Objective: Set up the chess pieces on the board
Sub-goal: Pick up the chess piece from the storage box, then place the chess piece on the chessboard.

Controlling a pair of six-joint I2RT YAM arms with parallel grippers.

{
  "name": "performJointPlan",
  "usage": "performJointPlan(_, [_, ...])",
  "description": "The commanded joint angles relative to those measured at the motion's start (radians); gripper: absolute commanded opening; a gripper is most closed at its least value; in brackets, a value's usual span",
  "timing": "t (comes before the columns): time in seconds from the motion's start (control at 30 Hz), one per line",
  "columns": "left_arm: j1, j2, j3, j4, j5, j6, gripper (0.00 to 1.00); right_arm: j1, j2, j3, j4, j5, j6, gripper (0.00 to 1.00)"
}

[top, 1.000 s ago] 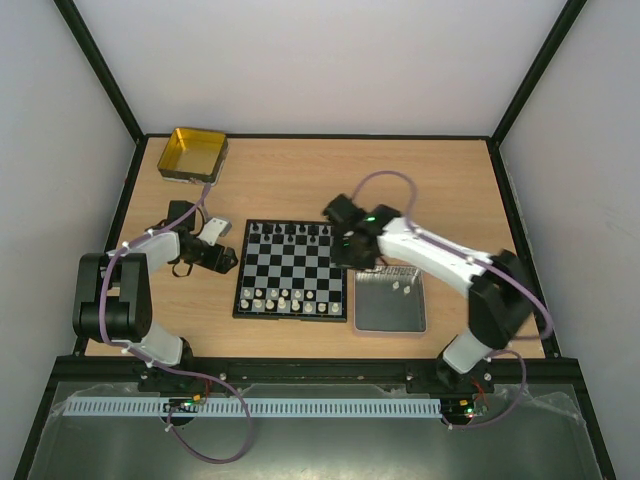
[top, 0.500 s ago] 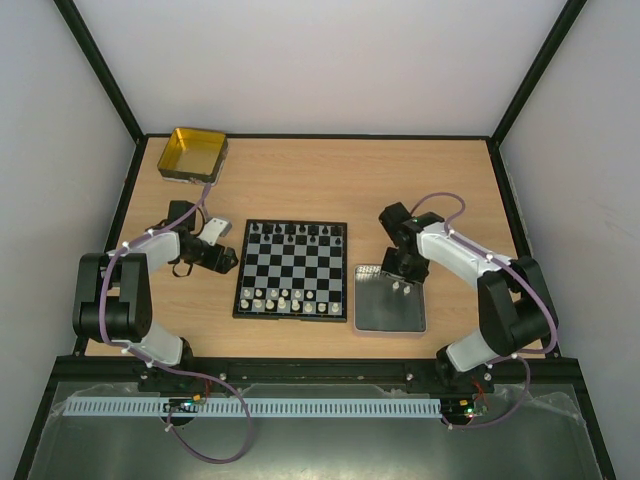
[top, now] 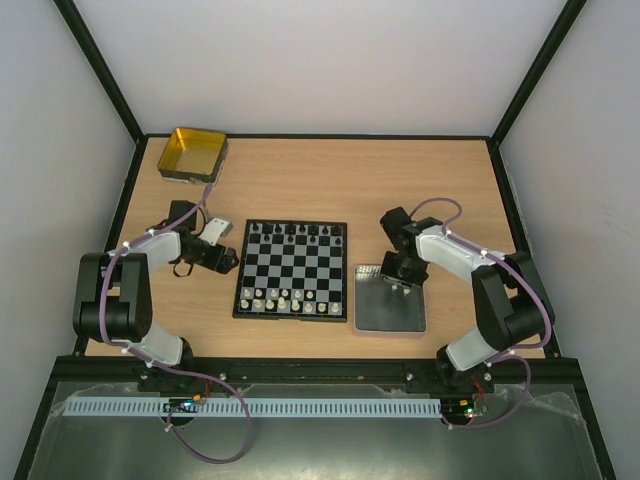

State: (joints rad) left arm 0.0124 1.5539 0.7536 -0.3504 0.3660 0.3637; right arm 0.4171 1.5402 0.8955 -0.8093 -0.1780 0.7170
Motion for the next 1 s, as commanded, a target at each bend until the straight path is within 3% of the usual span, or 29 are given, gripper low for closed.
performJointPlan(0.0, [-0.005, 0.029, 0.006, -0.045, 0.006, 0.006, 0.86, -0.007, 0.015, -0.024, 0.022, 0.000, -0.012, 0.12])
performJointPlan(0.2, [-0.005, 0.031, 0.006, -0.045, 0.008, 0.006, 0.86, -0.009, -0.012, -0.015, -0.002, -0.008, -0.011, 0.03])
performJointPlan(0.37, [-0.005, 0.031, 0.006, -0.045, 0.007, 0.006, 0.86, 0.021, -0.090, 0.067, -0.082, 0.010, -0.004, 0.02])
performJointPlan(0.63, [-0.005, 0.030, 0.007, -0.047, 0.009, 0.006, 0.86, 0.250, -0.073, 0.253, -0.161, 0.031, 0.097, 0.02])
performJointPlan(0.97, [-0.002, 0.016, 0.001, -0.042, 0.007, 0.004, 0.87, 0.463, 0.126, 0.362, -0.095, 0.011, 0.152, 0.02])
